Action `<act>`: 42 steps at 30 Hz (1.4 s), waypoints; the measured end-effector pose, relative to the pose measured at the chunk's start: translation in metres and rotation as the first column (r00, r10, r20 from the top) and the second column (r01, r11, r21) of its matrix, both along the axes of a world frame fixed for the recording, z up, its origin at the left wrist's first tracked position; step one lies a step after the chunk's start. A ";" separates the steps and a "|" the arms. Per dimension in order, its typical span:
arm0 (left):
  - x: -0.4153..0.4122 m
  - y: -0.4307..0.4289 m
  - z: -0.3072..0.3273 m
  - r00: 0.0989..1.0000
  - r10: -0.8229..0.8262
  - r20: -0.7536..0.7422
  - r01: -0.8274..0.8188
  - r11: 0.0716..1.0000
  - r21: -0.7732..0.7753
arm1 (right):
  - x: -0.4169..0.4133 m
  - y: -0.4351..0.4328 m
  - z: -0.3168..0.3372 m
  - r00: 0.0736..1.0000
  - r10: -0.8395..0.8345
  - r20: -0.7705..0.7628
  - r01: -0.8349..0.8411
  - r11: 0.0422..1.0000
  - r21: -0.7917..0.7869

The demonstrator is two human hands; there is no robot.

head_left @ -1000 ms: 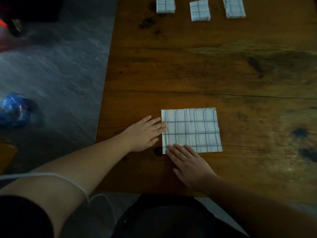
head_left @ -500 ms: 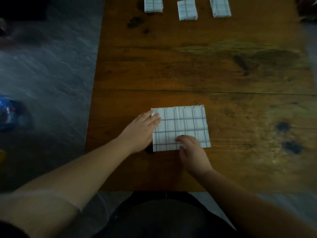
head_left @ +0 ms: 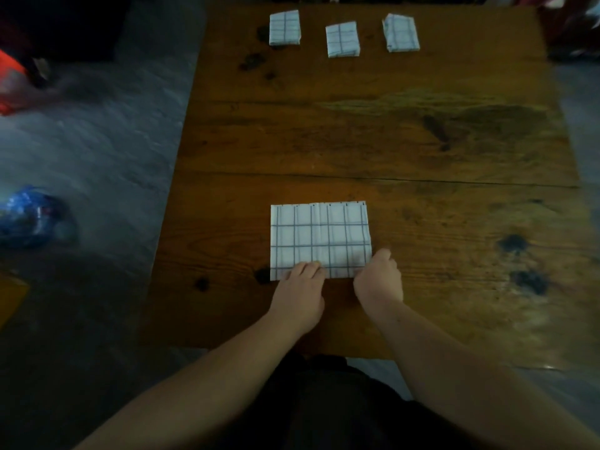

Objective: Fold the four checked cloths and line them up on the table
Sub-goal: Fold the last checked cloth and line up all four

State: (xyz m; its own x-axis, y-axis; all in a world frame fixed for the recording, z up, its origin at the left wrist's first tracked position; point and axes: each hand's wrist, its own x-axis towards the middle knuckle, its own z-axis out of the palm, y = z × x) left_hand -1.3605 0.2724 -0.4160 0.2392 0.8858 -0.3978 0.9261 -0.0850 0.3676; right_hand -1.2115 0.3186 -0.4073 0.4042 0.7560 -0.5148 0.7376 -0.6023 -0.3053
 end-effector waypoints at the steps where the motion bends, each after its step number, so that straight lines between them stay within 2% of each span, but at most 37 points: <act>1: -0.001 0.003 0.000 0.999 0.029 0.015 -0.029 1.000 -0.009 | 0.000 0.001 0.000 1.000 -0.010 -0.004 0.010 1.000 -0.012; 8: -0.006 0.032 -0.004 0.999 0.022 -0.038 -0.023 0.999 -0.027 | 0.012 0.003 -0.005 0.991 -0.021 -0.131 0.010 0.996 -0.084; 14: -0.006 0.034 -0.003 0.997 0.074 -0.021 -0.075 0.997 -0.037 | 0.023 0.000 -0.004 0.944 -0.126 -0.305 0.105 0.991 -0.086; 16: -0.006 0.036 -0.002 0.997 0.066 -0.033 -0.067 0.997 -0.036 | 0.023 0.001 -0.004 0.883 -0.237 -0.405 0.204 0.971 -0.124; 19: -0.009 0.039 -0.004 0.997 0.053 -0.055 -0.056 0.998 -0.042 | 0.018 0.008 0.003 0.676 -0.503 -0.538 0.429 0.863 -0.268; 22: -0.015 0.041 -0.007 0.998 0.051 -0.049 -0.054 0.997 -0.060 | 0.013 0.012 0.011 0.559 -0.590 -0.583 0.523 0.796 -0.304; 24: -0.020 0.042 -0.008 0.999 0.038 -0.026 -0.040 0.996 -0.078 | 0.004 0.008 0.018 0.563 -0.506 -0.654 0.489 0.841 -0.230; 27: -0.030 0.043 -0.008 0.995 0.056 0.077 -0.047 0.992 -0.117 | -0.013 0.000 0.033 0.666 -0.229 -0.710 0.296 0.955 -0.029; 30: -0.048 0.043 -0.001 0.950 0.232 0.207 -0.205 0.969 -0.140 | -0.032 -0.004 0.043 0.679 -0.026 -0.734 0.121 0.990 0.077; 33: -0.075 0.036 0.011 0.879 0.384 0.282 -0.346 0.922 -0.174 | -0.050 -0.006 0.040 0.689 0.050 -0.723 0.020 0.996 0.088; 35: -0.094 0.026 0.017 0.842 0.460 0.281 -0.409 0.885 -0.222 | -0.057 -0.008 0.033 0.741 0.128 -0.659 -0.074 0.991 0.109; 38: -0.114 0.014 0.019 0.784 0.549 0.290 -0.464 0.828 -0.314 | -0.058 -0.011 0.020 0.821 0.343 -0.456 -0.303 0.939 0.161; 42: -0.116 0.002 0.018 0.727 0.630 0.275 -0.530 0.768 -0.359 | -0.048 -0.014 0.005 0.862 0.397 -0.315 -0.374 0.918 0.135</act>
